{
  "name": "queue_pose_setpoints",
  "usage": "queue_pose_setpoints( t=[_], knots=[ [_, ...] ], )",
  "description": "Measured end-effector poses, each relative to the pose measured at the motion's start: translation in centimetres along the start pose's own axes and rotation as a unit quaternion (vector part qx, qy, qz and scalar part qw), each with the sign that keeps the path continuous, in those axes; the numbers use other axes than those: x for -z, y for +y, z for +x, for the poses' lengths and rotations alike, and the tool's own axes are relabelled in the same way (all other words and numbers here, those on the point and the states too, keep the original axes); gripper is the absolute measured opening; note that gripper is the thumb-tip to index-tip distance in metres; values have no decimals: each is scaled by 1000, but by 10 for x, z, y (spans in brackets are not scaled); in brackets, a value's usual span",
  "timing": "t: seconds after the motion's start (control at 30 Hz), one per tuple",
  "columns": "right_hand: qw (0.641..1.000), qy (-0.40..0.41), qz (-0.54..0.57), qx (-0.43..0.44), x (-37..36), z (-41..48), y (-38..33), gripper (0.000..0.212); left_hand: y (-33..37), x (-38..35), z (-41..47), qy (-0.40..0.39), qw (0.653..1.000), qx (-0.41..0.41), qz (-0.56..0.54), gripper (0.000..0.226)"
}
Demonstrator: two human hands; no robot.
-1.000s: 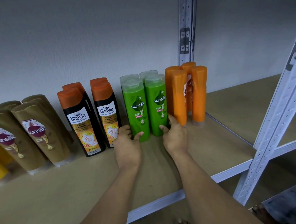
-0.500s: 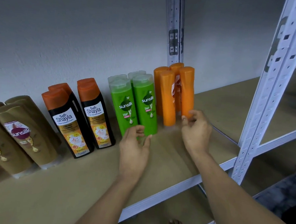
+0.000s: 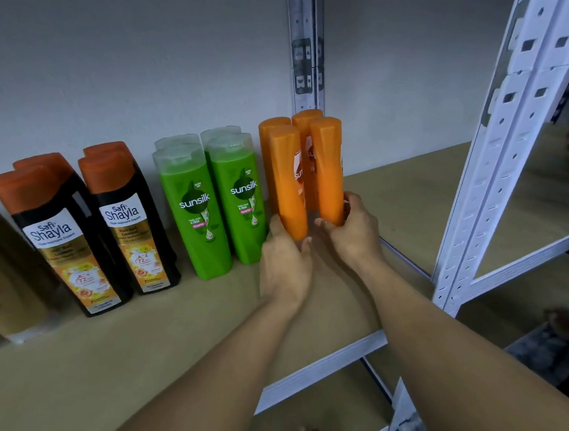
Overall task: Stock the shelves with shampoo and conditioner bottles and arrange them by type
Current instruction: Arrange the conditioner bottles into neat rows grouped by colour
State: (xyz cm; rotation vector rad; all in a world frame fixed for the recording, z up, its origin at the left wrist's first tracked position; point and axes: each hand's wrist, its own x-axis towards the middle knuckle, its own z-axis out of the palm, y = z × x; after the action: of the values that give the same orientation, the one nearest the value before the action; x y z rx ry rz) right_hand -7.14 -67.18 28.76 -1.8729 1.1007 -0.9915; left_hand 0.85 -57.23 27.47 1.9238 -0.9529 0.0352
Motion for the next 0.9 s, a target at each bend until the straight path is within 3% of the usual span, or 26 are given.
queue_pose_setpoints(
  t=[0.13, 0.3, 0.43, 0.53, 0.67, 0.8, 0.9],
  knots=[
    [1000, 5, 1, 15, 4, -5, 5, 61, 0, -7, 12, -3, 1000, 15, 5, 52],
    [1000, 23, -4, 20, 11, -18, 11, 76, -2, -8, 13, -11, 1000, 11, 16, 46],
    [1000, 12, -4, 17, 19, -29, 11, 74, -5, -3, 7, -42, 999, 6, -12, 45],
    [996, -59, 65, -14, 28, -29, 8, 73, -6, 5, 5, -70, 996, 17, -53, 55],
    [963, -140, 223, -53, 42, -24, 9, 78, -9, 9, 5, -97, 990, 30, -101, 57],
    [974, -142, 170, -38, 41, -25, 13, 79, -9, 10, 4, -92, 990, 20, -101, 54],
    [988, -93, 121, -32, 38, -28, 10, 79, -9, 9, 3, -81, 993, 2, -87, 53]
  ],
)
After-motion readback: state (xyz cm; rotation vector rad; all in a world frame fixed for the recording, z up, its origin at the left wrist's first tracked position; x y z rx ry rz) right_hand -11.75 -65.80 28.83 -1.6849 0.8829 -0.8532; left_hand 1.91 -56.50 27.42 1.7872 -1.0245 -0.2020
